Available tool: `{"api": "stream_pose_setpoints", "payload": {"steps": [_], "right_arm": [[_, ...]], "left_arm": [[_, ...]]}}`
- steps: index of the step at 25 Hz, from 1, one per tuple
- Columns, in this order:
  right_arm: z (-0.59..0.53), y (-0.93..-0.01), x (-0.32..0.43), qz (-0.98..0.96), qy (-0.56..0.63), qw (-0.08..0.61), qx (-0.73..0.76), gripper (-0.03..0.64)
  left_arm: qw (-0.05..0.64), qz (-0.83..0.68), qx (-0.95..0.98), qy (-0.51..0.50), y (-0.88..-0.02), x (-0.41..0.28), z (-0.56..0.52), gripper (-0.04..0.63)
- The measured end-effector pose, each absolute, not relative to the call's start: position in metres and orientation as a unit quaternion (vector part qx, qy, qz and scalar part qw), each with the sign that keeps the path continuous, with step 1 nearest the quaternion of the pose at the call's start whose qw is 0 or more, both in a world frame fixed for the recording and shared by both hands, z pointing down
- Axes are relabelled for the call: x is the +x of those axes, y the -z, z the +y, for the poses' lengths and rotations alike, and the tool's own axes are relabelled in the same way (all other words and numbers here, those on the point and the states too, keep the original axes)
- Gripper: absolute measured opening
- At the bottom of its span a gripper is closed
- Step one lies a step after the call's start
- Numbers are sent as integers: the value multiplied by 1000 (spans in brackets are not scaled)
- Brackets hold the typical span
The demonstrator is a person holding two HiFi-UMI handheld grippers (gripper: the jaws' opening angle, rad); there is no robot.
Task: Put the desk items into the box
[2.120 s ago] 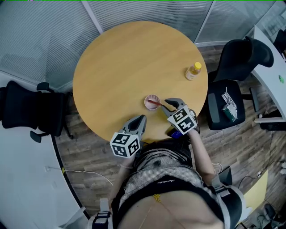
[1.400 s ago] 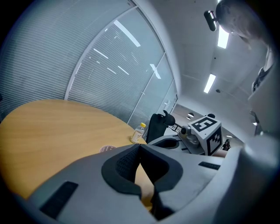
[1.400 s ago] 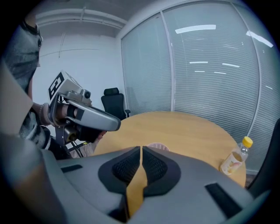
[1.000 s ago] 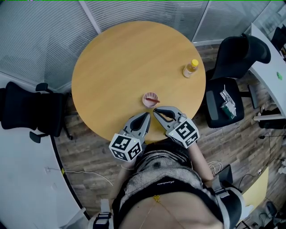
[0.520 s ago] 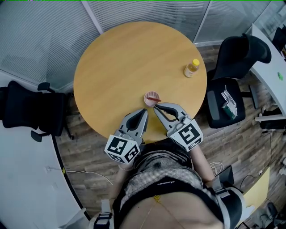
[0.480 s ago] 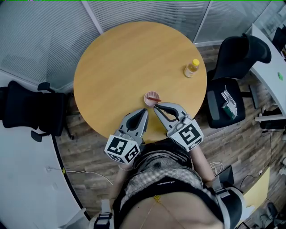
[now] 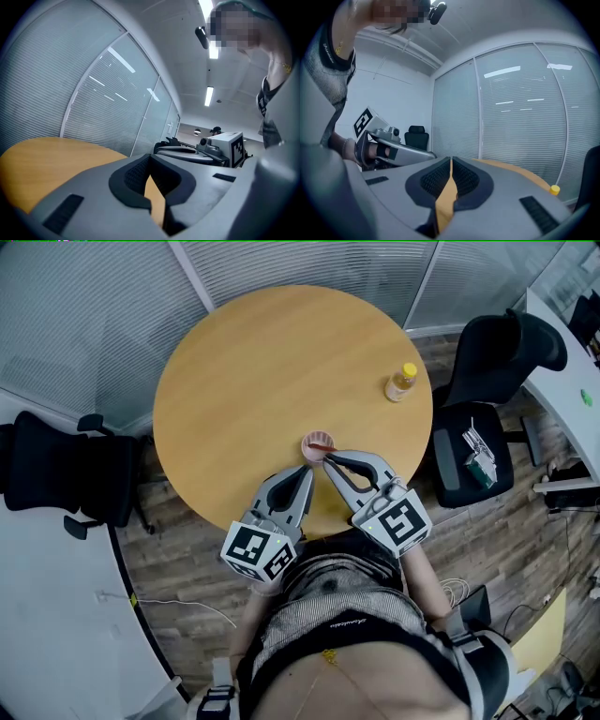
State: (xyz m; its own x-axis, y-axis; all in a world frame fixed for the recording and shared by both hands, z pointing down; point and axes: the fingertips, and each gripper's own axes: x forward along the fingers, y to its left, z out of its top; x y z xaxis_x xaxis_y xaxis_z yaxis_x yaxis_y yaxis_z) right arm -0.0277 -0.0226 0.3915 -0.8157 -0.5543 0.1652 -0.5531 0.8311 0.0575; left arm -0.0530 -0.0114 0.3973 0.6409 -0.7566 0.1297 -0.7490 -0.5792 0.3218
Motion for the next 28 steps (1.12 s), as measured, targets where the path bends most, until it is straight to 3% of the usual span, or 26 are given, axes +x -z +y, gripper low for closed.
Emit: {"api": "stream_pose_setpoints", "payload": {"steps": [28], "right_arm": [[-29,-396,-34,-949,-8,116,293,29]], "left_arm": [[181,-428,886,6,-401,-60,-19,18]]}}
